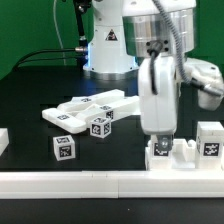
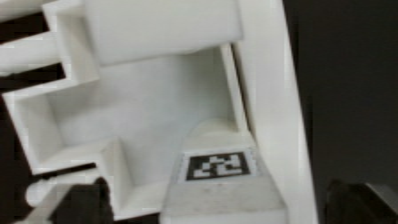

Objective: Assemble chair

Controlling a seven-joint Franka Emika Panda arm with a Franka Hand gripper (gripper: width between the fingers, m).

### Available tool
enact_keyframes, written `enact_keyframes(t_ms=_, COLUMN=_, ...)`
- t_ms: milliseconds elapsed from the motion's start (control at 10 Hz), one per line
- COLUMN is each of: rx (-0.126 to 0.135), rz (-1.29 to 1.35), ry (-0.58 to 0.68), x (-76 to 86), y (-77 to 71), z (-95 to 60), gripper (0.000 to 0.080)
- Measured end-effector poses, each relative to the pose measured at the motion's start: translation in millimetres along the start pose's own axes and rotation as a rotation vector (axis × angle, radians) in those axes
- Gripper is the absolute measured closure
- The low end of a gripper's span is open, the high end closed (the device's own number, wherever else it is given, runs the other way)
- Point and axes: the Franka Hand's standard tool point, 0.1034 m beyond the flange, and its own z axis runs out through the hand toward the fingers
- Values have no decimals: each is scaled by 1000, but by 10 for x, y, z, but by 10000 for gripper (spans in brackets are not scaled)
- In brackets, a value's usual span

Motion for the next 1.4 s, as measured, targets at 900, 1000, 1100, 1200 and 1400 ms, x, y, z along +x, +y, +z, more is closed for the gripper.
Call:
enact_keyframes(t_ms=900, rx=59, rz=-478, ry=0, x=-114, y=193, z=-249, gripper=151)
enact_keyframes(t_ms=1000, rx=76, rz=-630, ry=11, x=-97, y=261, z=-295, gripper=151)
enact_keyframes(t_ms=1100, rx=81, rz=-791, ry=29, x=-133, y=342, z=-300, gripper=151)
enact_keyframes(t_ms=1200, rx=78, rz=-813, ry=39, x=-166, y=364, z=-262, gripper=151)
enact_keyframes(t_ms=1400, rx=74, rz=-984, ry=48, x=-141, y=360, z=-258, gripper=151)
